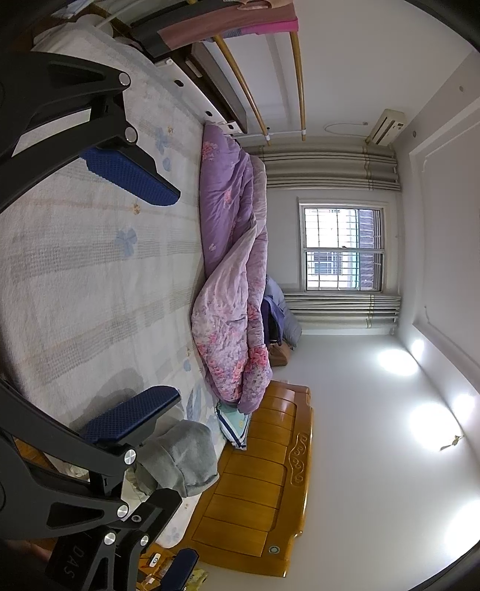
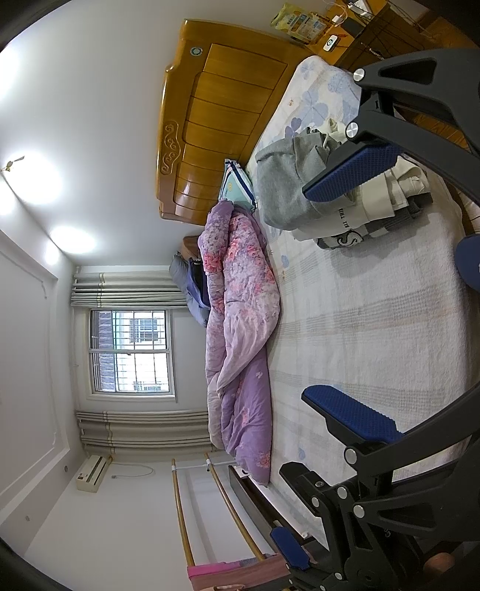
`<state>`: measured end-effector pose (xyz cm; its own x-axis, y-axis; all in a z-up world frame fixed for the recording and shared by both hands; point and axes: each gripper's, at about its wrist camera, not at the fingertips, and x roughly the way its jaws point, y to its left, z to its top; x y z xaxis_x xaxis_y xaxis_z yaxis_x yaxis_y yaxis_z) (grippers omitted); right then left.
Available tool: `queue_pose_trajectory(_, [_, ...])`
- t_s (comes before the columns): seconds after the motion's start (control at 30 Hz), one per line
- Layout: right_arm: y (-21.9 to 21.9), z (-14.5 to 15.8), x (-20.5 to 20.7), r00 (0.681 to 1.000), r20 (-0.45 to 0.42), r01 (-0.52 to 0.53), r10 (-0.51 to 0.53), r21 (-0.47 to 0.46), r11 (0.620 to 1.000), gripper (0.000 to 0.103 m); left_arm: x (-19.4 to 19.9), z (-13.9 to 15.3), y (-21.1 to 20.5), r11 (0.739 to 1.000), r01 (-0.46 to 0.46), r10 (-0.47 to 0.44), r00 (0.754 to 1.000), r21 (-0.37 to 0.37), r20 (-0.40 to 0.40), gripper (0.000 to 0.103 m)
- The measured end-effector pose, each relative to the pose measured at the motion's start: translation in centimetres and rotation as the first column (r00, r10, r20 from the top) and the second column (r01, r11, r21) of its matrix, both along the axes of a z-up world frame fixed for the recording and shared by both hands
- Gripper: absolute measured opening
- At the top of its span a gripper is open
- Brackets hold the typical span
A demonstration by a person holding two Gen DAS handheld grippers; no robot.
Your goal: Fold large clothes
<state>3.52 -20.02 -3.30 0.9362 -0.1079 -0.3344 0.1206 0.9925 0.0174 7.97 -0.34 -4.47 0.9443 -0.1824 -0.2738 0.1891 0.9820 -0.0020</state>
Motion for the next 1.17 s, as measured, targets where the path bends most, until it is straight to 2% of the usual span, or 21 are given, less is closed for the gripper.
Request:
queue_pose_trajectory(0.5, [0.1,0.0,-0.2,1.0,-0.001,0.003,-0.003,0.003,1.0,0.096,0.2,-0.2,0.3,1.0,0.0,0.0,1.0,0.001,-0.002,0.098])
queue_pose_trajectory(0.8, [0.5,-0.5,0.8,0.999,-0.034,0.004,-0.004,0.009,1.0,0.096,1.2,-0.9,1.3,1.0,-0.005,0.005,1.0,0.008,-0.021,0.098])
queue_pose_trajectory(1.0, [1.3,-1.6,2.7,0.997,-0.079,-0.002,0.003,0.009,1.0,0.096,3.6,-2.3,2.6,1.0,0.004,-0.004,0.997,-0.009,-0.078,0.098])
queue_pose_trajectory(1.17, [3.1,-3.8,6.0,0.988,-0.154,-0.014,0.014,0.001,1.0,0.096,7.3,-4.9,5.2,0.998,-0.061,0.062,0.984,0.014,-0.164,0.098])
